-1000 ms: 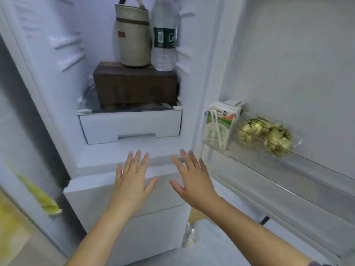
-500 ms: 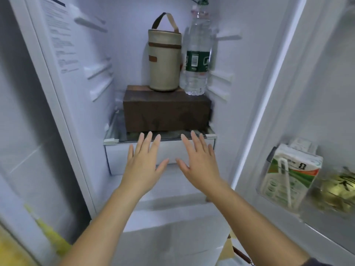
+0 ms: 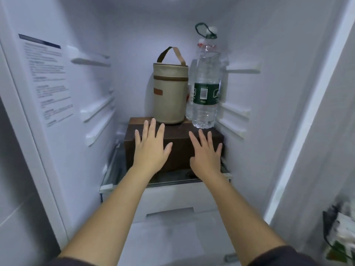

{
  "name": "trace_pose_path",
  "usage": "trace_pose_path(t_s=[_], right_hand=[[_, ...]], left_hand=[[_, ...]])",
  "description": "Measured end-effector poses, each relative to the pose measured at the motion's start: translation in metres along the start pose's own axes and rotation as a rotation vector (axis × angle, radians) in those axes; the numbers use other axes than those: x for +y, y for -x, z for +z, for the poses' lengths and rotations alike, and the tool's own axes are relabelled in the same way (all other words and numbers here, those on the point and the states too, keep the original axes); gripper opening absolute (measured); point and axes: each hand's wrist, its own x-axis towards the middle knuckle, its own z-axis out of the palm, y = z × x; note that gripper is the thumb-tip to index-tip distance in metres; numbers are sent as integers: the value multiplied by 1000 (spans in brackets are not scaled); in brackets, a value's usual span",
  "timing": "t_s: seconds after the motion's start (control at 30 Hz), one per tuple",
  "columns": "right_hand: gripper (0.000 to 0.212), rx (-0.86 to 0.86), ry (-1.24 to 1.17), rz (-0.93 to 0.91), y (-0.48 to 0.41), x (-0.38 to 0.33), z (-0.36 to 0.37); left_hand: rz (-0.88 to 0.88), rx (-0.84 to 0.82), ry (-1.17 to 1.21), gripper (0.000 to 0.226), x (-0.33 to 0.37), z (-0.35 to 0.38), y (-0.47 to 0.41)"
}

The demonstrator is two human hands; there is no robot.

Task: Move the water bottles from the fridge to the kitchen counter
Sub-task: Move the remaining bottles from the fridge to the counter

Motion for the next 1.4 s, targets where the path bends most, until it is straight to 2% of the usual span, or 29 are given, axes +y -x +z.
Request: trace_pose_path(t_s=[0.2,0.4,0.5,0.6,0.73,0.9,1.1,1.23,1.4], right_hand=[[88,31,55,-13,-2,6,7],[77,6,49,15,-5,0,-6],[53,47,-101,51,-23,-4,-27],[42,232,-324,82,-58,-10,-52],[64,410,-511,149,-111,-20,-95],[91,523,-585,265,-170,-28,-136],[108,451,-623,385,-203,-33,-147],[110,472,-610,403,-205,-35,-143],[99,527,-648,346,-193,-33,-148]], left_hand=[[100,-28,-54,65,7,3,-59],[51,-199,-73,67,2,17,-72],[25,-264,-44,67,2,15,-74],[20,-342,-30,67,2,12,-76],[8,-392,-21,67,1,13,-78],[7,-404,-47,67,1,14,-79],[0,-386,-64,67,2,16,-79],[1,-379,-69,66,2,16,-80],[-1,-365,-60,63,2,18,-80]])
